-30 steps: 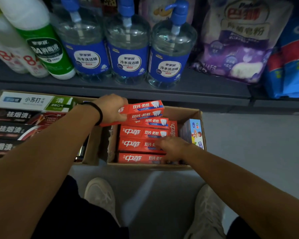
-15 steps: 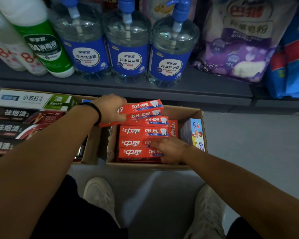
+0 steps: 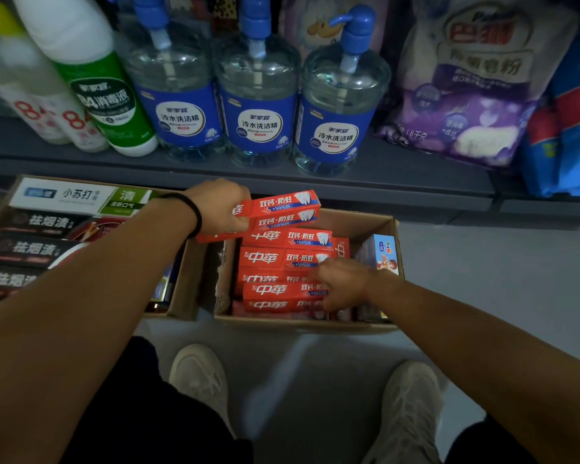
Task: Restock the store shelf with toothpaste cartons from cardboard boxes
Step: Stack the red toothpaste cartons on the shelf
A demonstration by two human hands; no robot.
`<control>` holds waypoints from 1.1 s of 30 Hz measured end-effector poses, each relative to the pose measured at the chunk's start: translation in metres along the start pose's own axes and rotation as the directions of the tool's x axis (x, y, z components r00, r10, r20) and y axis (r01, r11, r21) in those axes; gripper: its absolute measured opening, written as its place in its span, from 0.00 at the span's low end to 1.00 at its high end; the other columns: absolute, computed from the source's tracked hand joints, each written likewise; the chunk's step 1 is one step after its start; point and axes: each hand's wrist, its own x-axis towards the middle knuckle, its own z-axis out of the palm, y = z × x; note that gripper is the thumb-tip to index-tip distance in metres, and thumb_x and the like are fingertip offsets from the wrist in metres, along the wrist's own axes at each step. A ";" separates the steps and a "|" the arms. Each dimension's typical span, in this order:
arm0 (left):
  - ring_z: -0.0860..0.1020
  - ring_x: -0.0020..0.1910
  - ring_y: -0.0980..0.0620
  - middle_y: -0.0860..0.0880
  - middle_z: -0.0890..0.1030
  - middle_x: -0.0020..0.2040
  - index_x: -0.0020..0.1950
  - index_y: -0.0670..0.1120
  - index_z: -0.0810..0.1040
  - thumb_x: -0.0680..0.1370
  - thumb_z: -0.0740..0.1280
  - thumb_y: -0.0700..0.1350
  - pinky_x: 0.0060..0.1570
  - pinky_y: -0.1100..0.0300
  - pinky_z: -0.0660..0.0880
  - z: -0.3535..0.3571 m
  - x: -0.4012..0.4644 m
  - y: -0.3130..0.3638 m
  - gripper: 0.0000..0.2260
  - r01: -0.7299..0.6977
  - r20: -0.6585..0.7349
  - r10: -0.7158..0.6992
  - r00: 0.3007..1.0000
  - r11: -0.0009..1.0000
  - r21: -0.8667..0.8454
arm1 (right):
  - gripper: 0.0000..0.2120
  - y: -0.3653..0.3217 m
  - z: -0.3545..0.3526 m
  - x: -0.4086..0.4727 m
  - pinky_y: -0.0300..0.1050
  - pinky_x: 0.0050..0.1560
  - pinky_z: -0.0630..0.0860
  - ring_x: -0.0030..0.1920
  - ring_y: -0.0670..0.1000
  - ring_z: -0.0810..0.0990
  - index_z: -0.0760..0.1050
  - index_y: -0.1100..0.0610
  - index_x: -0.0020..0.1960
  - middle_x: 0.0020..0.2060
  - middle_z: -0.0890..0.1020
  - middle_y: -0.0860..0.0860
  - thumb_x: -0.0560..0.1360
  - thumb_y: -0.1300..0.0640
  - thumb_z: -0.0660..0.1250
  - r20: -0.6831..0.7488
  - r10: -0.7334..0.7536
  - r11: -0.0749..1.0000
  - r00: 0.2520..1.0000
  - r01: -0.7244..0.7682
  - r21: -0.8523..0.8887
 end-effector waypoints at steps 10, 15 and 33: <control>0.76 0.48 0.48 0.45 0.79 0.54 0.59 0.45 0.75 0.75 0.68 0.50 0.45 0.59 0.71 -0.057 -0.041 0.030 0.16 -0.031 -0.097 0.038 0.995 0.997 0.076 | 0.17 0.000 -0.086 -0.088 0.40 0.42 0.72 0.44 0.47 0.78 0.76 0.52 0.57 0.49 0.82 0.48 0.71 0.47 0.71 -0.126 0.027 0.997 0.992 -0.036 -0.070; 0.75 0.45 0.48 0.47 0.78 0.48 0.54 0.46 0.76 0.75 0.67 0.49 0.44 0.58 0.72 -0.100 -0.080 0.063 0.11 -0.037 -0.178 0.057 0.982 0.993 0.112 | 0.15 -0.016 -0.126 -0.156 0.42 0.41 0.69 0.42 0.49 0.74 0.76 0.54 0.54 0.47 0.81 0.50 0.72 0.47 0.69 -0.258 0.041 0.986 0.965 -0.081 -0.147; 0.77 0.47 0.47 0.47 0.79 0.50 0.52 0.47 0.75 0.75 0.66 0.50 0.43 0.58 0.72 -0.277 -0.167 0.118 0.08 -0.004 -0.456 0.099 0.885 0.979 0.205 | 0.16 -0.020 -0.303 -0.335 0.49 0.51 0.76 0.49 0.52 0.78 0.76 0.51 0.56 0.49 0.80 0.49 0.69 0.50 0.69 -0.575 0.101 0.918 0.812 -0.299 -0.262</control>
